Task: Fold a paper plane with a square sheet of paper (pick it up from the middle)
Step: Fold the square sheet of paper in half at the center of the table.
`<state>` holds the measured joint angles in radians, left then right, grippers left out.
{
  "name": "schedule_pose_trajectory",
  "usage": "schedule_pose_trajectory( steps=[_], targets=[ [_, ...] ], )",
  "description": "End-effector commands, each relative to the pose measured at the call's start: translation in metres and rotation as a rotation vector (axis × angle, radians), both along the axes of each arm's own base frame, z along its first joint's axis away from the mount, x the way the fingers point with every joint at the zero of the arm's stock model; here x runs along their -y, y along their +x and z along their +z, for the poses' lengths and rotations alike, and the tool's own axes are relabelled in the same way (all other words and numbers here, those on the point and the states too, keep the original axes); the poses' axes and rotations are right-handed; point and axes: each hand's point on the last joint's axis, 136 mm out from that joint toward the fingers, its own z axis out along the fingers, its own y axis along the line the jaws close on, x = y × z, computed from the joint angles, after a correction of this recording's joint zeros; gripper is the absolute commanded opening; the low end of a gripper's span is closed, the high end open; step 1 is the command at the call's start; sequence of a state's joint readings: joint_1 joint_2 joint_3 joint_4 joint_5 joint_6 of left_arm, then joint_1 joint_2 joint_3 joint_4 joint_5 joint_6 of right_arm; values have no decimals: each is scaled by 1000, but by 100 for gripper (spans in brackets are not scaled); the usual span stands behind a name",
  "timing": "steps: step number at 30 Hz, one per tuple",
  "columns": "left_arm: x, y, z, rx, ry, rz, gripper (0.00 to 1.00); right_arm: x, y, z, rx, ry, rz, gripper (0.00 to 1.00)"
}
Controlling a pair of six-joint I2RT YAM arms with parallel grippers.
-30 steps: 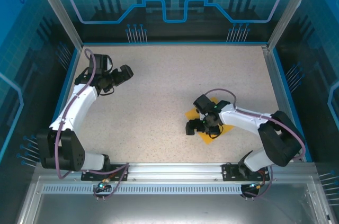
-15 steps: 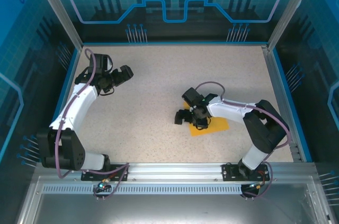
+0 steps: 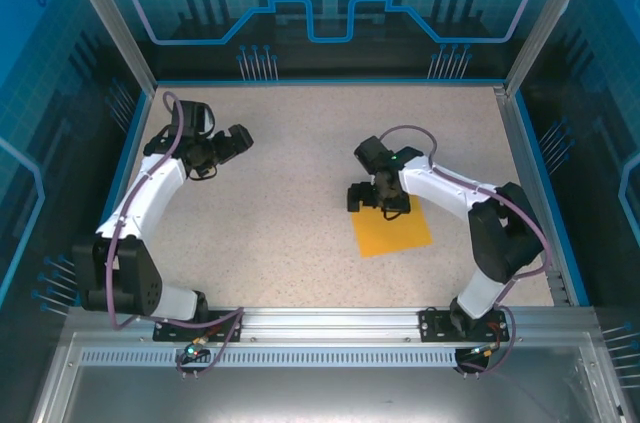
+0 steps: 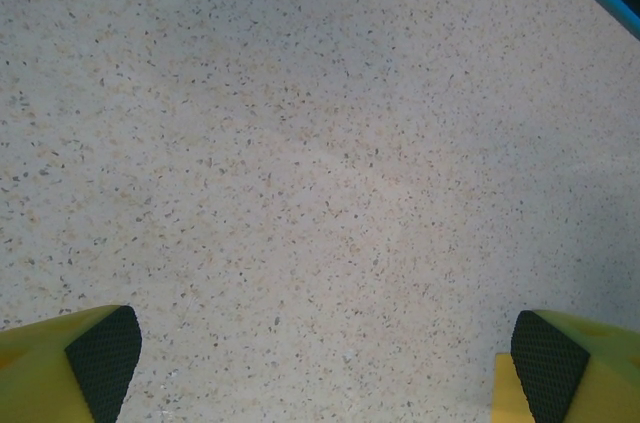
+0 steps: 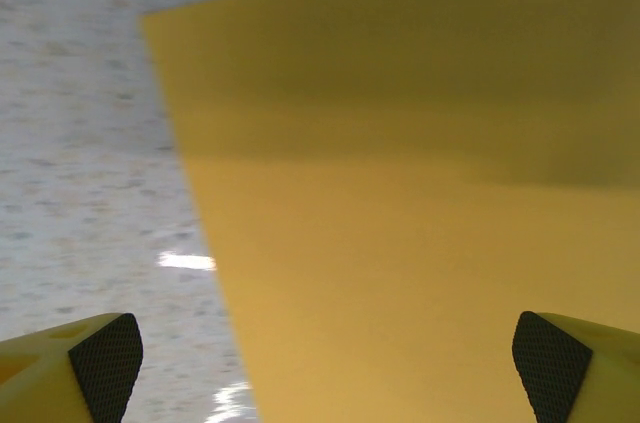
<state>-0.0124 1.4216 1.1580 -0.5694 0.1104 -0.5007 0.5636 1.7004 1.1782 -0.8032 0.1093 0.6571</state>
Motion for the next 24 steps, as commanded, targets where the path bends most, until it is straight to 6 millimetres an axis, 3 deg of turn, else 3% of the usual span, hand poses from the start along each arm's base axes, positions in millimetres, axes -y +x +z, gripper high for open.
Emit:
schedule_pose_trajectory(
  steps=[1, 13, 24],
  targets=[
    [8, 3, 7, -9, -44, -4, 99, 16, -2, -5, -61, -73, 75, 99],
    [8, 2, 5, -21, -42, -11, 98, 21, 0, -44, -166, -98, 88, 99],
    [8, 2, 3, -32, -41, -16, 99, 34, -21, -84, -271, -137, 56, 97]
  ],
)
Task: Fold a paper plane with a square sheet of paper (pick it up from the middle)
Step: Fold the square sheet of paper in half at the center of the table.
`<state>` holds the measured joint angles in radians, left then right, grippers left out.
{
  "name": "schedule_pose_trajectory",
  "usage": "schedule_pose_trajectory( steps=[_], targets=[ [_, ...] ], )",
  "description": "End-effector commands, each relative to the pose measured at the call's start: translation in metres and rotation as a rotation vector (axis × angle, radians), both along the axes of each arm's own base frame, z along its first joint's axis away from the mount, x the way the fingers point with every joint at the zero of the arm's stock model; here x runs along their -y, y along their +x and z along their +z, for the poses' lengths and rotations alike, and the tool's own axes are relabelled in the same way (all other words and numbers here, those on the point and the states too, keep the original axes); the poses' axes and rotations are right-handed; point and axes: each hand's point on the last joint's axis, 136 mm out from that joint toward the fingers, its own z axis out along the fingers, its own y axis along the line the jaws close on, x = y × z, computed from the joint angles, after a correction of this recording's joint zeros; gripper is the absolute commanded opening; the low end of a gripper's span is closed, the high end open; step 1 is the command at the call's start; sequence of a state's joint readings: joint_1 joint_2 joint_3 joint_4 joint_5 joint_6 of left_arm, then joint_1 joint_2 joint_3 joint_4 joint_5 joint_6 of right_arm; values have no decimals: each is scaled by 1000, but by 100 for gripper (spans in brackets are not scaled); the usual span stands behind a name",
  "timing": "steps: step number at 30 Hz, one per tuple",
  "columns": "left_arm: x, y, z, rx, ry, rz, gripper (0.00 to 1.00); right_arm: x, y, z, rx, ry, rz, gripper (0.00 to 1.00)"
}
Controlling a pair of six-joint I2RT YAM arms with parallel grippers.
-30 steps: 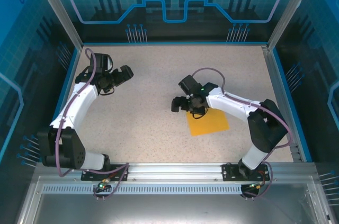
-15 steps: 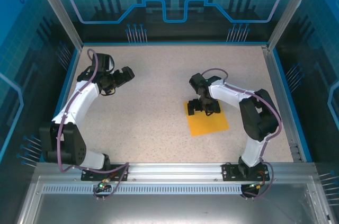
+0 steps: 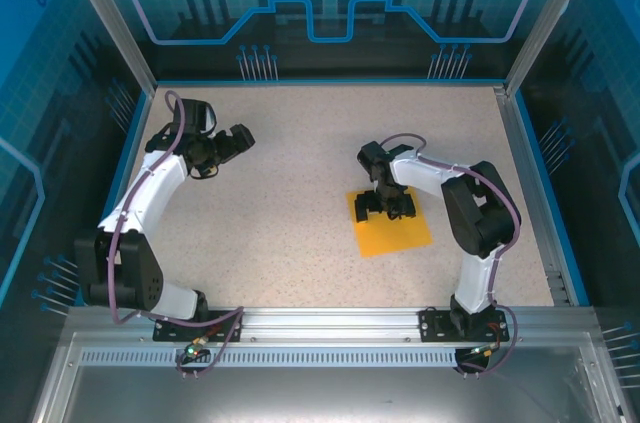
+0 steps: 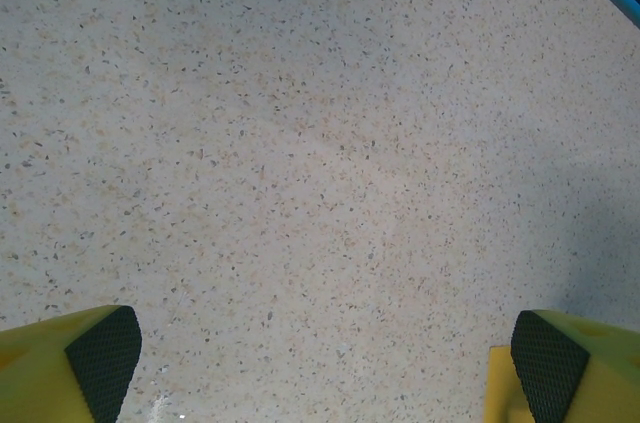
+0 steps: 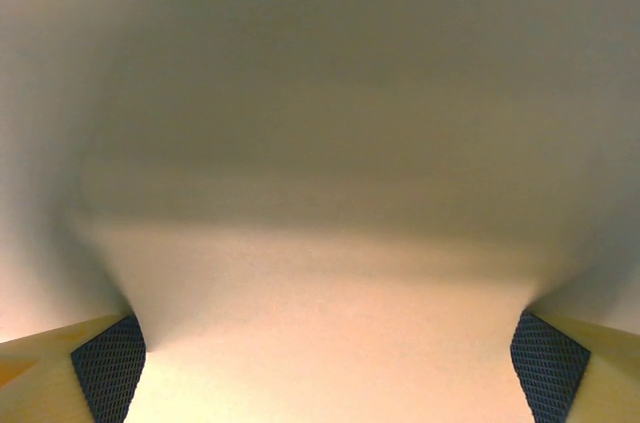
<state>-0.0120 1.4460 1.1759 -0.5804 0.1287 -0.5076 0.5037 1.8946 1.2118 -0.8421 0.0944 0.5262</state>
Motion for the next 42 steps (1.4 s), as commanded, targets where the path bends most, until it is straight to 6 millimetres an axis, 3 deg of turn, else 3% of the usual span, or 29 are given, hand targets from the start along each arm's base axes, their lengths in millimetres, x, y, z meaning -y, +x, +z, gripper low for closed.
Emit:
schedule_pose_trajectory(
  steps=[1, 18, 25, 27, 32, 35, 42],
  targets=[
    [5, 0, 5, -15, -23, -10, 98, 13, -19, -34, -99, -47, -18, 96],
    [6, 0, 3, -23, -25, -15, 99, 15, -21, -38, -93, -46, -35, 87],
    [7, 0, 3, -25, -28, -16, 98, 10, -13, -23, -51, -6, -45, 83],
    [7, 0, 3, -27, -31, -15, 98, 2, -10, -16, -31, 45, -43, 79],
    [14, -2, 1, -32, -69, -20, 99, -30, -5, 5, 9, 230, -48, 52],
    [18, -4, -3, -39, -88, -23, 98, -46, -2, 21, 37, 331, -60, 41],
    [46, -11, -14, -45, -170, -78, 97, -95, 0, 82, 100, 692, -26, 32]
  ],
)
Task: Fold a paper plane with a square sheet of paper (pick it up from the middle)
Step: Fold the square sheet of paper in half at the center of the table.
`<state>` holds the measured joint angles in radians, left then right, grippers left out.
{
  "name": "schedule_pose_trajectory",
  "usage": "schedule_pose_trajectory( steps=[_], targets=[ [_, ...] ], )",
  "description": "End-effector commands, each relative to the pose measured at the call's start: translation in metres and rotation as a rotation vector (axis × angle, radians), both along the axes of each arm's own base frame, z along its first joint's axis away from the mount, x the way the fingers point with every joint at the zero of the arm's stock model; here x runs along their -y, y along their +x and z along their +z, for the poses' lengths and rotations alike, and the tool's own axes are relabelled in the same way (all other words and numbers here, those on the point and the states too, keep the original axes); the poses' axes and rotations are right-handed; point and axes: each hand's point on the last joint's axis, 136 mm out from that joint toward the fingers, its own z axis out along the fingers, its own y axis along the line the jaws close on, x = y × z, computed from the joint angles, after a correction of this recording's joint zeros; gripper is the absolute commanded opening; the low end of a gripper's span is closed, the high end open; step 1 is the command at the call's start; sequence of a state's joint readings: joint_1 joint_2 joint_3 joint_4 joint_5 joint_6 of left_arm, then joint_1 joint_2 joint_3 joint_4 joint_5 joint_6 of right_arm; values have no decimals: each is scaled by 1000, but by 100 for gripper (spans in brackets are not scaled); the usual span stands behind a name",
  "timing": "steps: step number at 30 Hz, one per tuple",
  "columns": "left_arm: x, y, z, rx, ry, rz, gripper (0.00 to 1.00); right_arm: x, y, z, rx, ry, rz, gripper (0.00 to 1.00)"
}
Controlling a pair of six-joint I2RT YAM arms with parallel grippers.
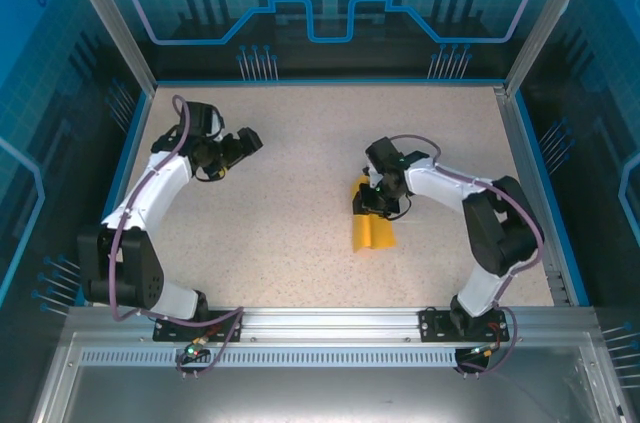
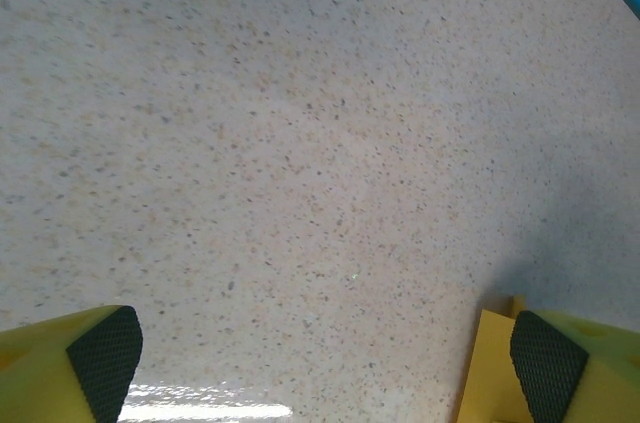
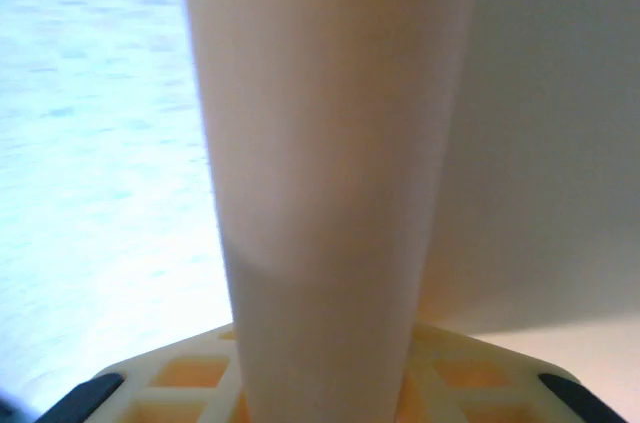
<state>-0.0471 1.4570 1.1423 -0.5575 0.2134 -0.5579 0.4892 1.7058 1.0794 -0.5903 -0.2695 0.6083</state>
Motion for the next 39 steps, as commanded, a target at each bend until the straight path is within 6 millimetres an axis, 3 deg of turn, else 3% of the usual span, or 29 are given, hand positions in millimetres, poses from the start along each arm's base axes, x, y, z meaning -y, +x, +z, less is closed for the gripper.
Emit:
schedule_pose_trajectory(
  steps=[1, 4, 6, 13, 19, 24, 39],
  targets=[
    [25, -6, -4, -3, -93, -45, 97, -38, 1, 50, 54, 280, 35, 32],
    [44, -7, -5, 18, -171, -78, 96, -49, -1, 71, 79, 399, 49, 33],
    [57, -7, -4, 37, -228, -105, 94, -45, 0, 69, 74, 411, 32, 34],
    [105, -15, -13, 35, -301, -205, 91, -17, 0, 14, -7, 272, -36, 36],
    [140, -26, -27, -4, -338, -276, 89, 5, 1, -15, -41, 119, -81, 42],
    [147, -29, -34, -24, -343, -285, 89, 26, 3, -24, -19, -15, -114, 54],
    [157, -38, -49, -56, -346, -311, 88, 43, 10, -18, 32, -166, -186, 70]
  ],
)
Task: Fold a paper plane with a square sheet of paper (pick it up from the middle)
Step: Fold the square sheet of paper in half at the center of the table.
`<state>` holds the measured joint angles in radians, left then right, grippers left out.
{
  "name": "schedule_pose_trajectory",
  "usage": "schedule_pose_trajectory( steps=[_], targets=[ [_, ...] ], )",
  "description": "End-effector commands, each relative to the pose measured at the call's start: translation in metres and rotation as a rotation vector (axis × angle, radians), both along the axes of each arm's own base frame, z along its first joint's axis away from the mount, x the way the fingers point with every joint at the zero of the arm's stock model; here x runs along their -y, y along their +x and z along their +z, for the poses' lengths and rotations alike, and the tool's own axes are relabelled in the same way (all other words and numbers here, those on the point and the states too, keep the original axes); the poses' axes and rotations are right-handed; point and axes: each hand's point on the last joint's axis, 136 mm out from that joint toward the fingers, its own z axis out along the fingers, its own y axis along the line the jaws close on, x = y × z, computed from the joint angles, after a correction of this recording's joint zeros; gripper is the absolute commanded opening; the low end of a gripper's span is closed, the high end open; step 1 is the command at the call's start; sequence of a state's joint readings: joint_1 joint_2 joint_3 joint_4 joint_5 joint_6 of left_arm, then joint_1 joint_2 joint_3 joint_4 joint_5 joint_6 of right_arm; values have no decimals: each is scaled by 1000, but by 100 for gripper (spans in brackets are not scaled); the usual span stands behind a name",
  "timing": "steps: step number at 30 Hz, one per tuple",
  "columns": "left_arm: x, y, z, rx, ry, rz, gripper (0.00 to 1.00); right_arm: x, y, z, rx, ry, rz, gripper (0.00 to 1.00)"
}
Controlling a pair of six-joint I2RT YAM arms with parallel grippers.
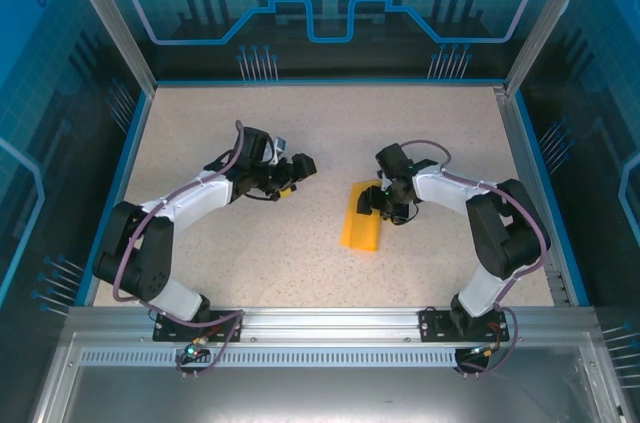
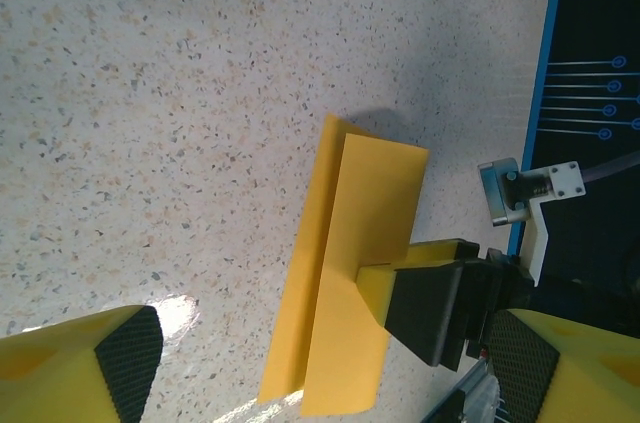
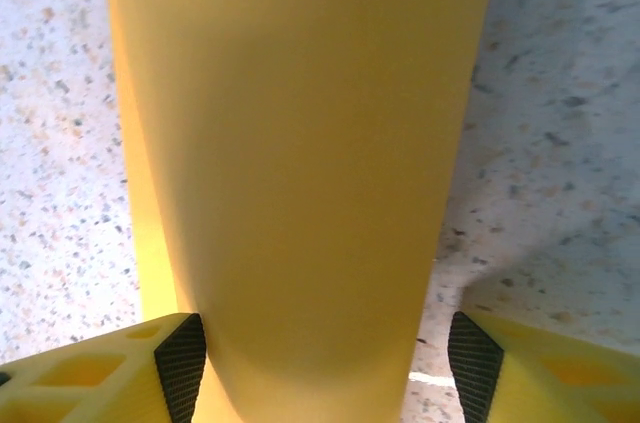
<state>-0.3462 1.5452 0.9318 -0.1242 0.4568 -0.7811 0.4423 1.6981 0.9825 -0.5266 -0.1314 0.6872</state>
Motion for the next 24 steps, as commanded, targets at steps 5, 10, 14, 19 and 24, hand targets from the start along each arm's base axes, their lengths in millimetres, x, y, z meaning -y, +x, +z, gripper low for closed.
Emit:
schedule_pose_trajectory(
  steps=[5, 10, 14, 19, 24],
  targets=[
    [15, -10, -12, -41, -48, -55, 82, 1, 5, 2, -9, -58, -64, 72],
    [22, -10, -13, -56, -68, -77, 81, -9, 4, -6, -44, -68, -51, 73],
    [24, -13, -20, -78, -72, -94, 78, -12, -2, -14, -73, -120, -14, 77],
    [26, -16, -31, -106, -83, -104, 70, -10, -11, -26, -111, -166, -4, 78],
    [36, -25, -33, -127, -119, -143, 56, -9, -15, -34, -140, -197, -15, 78]
  ],
)
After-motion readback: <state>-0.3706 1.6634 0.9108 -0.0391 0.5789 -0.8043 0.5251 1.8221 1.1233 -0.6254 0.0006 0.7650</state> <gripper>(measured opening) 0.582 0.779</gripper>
